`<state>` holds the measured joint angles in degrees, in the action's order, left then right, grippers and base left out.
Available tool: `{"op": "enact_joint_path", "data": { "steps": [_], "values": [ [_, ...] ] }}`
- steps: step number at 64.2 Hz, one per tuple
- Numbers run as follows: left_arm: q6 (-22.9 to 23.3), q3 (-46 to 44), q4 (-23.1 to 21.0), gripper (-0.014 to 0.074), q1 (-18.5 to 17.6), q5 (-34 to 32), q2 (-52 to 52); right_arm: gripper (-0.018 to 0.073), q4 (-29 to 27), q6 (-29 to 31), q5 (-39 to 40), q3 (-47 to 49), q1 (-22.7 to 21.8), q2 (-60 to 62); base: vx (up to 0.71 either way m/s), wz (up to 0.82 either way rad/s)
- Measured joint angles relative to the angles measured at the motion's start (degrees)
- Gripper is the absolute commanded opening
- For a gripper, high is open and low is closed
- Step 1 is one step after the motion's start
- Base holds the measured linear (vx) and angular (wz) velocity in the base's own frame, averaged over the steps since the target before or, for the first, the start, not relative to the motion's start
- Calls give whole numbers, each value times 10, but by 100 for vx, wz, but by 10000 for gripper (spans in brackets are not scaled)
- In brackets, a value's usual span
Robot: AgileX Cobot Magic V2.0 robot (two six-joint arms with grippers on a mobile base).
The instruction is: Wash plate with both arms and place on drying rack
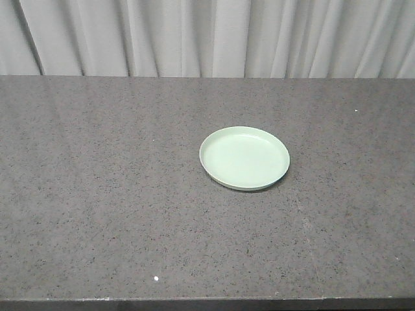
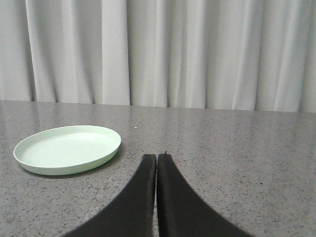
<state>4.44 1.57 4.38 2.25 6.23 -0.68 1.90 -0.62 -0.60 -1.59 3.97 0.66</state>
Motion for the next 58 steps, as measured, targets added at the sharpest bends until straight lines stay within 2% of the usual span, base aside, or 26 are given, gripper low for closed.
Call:
{"op": "enact_joint_path", "data": {
  "steps": [58],
  "values": [
    [0, 0, 0, -6, 0, 0, 0, -6, 0, 0, 0, 0, 0, 0, 0, 0]
  ]
}}
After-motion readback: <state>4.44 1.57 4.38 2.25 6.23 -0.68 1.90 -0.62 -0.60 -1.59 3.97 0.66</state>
